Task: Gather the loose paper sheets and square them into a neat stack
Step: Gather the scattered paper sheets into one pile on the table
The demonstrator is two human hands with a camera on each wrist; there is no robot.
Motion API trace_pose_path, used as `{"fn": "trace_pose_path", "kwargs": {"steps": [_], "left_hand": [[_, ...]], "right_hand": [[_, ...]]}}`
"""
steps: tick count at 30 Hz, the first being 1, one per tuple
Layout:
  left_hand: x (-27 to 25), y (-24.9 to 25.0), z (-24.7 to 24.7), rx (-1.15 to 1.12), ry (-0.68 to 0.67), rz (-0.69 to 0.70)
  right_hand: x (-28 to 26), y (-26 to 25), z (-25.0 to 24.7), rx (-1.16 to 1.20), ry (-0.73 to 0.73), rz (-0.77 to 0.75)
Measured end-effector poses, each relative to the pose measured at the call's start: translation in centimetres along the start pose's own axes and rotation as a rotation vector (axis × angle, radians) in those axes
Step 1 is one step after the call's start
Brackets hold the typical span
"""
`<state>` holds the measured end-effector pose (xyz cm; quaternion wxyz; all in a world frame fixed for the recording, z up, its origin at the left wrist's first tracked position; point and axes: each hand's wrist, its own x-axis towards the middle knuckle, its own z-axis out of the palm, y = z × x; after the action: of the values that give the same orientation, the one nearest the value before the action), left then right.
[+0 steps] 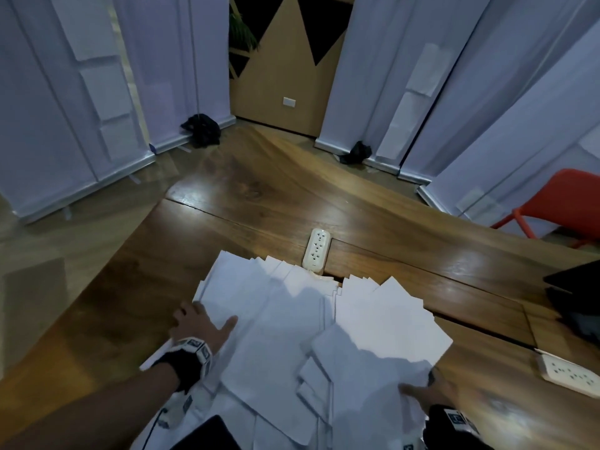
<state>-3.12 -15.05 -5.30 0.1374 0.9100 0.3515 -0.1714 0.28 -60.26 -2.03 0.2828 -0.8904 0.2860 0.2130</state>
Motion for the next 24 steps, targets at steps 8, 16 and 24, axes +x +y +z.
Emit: {"fn": "trace_pose_path", "kwargs": {"steps": [8, 16, 24], "left_hand": [[0.7, -0.4, -2.1, -0.081, -0.032, 0.151], [-2.9, 1.4, -0.3, 0.000, -0.104, 0.074], [-1.7, -0.8, -2.9, -0.018, -0.138, 0.026]], "right_hand": [[2.3, 1.2, 1.5, 0.087, -0.122, 0.030], [-0.9, -3.8, 5.4, 0.070, -0.061, -0.040], [-2.7, -2.6, 5.8, 0.296, -0.024, 0.009]]}}
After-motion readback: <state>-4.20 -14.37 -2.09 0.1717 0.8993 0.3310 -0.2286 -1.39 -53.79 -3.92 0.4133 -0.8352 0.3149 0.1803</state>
